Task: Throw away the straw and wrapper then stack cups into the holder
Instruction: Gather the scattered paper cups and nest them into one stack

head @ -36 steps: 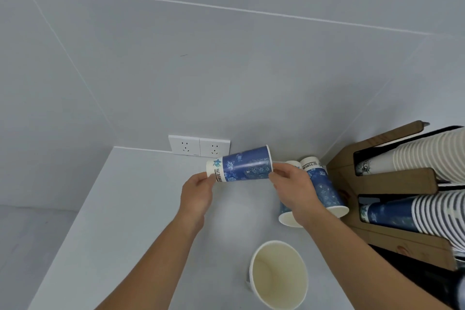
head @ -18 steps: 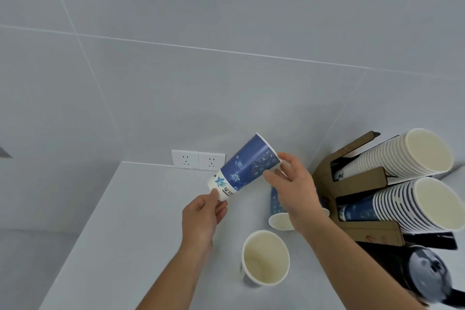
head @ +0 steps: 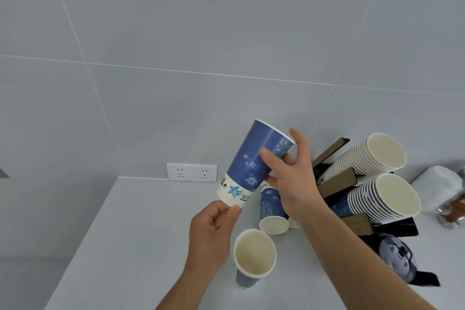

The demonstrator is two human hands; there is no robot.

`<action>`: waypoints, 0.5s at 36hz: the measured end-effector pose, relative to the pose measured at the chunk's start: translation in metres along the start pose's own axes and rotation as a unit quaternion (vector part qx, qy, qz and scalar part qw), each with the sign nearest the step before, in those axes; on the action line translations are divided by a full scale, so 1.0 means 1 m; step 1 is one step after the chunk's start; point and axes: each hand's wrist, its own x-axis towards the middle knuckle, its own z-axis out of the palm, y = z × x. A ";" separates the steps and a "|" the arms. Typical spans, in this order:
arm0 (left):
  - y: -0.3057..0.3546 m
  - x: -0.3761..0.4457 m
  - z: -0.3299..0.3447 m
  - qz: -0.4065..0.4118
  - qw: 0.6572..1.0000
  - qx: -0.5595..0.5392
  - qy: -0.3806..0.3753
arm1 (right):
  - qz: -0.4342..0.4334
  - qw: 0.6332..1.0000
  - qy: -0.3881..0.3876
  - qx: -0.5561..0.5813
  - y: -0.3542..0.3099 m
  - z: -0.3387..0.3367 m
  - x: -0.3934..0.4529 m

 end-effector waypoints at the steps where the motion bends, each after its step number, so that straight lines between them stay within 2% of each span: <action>1: 0.001 -0.002 0.000 -0.004 1.000 -0.008 -0.004 | 0.001 1.000 -0.007 0.008 -0.003 -0.001 -0.002; 5: 0.005 -0.010 -0.003 -0.018 0.999 -0.017 -0.025 | -0.002 0.999 -0.032 0.005 -0.018 -0.008 -0.011; 9: 0.008 -0.015 -0.006 -0.048 0.998 -0.009 -0.040 | -0.021 0.998 -0.043 -0.050 -0.024 -0.015 -0.024; 12: 0.010 -0.017 -0.012 -0.059 0.998 -0.007 -0.020 | -0.042 0.995 -0.043 -0.078 -0.023 -0.022 -0.032; 18: 0.026 -0.014 -0.021 -0.028 0.999 0.019 0.023 | -0.084 0.982 -0.058 -0.158 -0.014 -0.034 -0.048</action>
